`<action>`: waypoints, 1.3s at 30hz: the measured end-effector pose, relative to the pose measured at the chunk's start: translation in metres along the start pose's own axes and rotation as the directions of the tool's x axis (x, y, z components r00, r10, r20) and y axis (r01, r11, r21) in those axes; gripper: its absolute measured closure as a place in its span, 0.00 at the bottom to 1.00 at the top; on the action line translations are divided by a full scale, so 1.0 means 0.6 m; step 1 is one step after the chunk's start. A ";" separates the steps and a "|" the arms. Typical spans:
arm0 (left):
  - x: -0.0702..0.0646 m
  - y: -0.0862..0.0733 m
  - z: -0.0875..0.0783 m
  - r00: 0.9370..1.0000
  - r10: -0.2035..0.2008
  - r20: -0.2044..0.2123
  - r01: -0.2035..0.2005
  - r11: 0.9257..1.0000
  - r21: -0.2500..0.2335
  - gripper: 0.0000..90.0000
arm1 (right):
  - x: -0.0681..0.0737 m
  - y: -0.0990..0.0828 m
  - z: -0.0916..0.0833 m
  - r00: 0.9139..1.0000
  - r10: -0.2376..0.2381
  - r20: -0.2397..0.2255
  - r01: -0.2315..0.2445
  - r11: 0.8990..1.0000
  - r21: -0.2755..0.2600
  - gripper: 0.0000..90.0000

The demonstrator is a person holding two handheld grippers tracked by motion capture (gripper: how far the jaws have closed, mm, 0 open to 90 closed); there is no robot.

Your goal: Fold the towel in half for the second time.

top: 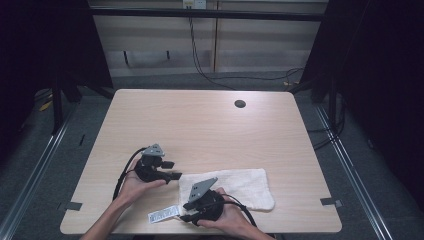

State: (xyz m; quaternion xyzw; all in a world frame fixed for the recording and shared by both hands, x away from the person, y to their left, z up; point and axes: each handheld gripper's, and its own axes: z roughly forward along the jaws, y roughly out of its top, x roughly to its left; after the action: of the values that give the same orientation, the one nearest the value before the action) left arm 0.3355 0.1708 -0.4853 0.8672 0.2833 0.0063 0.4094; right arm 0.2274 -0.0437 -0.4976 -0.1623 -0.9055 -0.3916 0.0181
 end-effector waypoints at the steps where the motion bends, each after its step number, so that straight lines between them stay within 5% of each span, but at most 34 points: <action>1: 0.000 0.000 0.000 1.000 0.002 -0.003 -0.002 1.000 0.000 0.46 | 0.003 0.000 0.000 1.000 -0.005 -0.001 0.005 1.000 0.003 0.62; 7: -0.003 -0.004 0.006 1.000 -0.001 -0.012 0.002 1.000 0.013 0.44 | 0.024 -0.004 0.004 0.992 -0.104 0.072 0.104 0.995 0.011 0.62; 19: -0.006 -0.006 0.017 1.000 0.006 -0.012 -0.005 0.999 0.035 0.43 | 0.006 -0.002 0.001 0.995 -0.054 0.088 0.054 0.999 0.005 0.91; 32: -0.016 -0.006 0.028 0.998 0.056 0.033 -0.058 0.996 0.068 0.59 | 0.005 -0.002 0.002 0.996 -0.004 0.095 0.005 1.000 -0.003 0.92; 39: -0.021 -0.007 0.032 0.997 0.074 0.020 -0.075 0.996 0.056 0.65 | 0.004 -0.003 0.003 0.996 0.014 0.089 -0.012 1.000 -0.015 0.92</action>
State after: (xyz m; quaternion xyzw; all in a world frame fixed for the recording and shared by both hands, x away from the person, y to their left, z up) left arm 0.3277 0.1528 -0.4982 0.8886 0.2471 0.0057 0.3865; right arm 0.2246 -0.0426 -0.4995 -0.1856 -0.9016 -0.3902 -0.0210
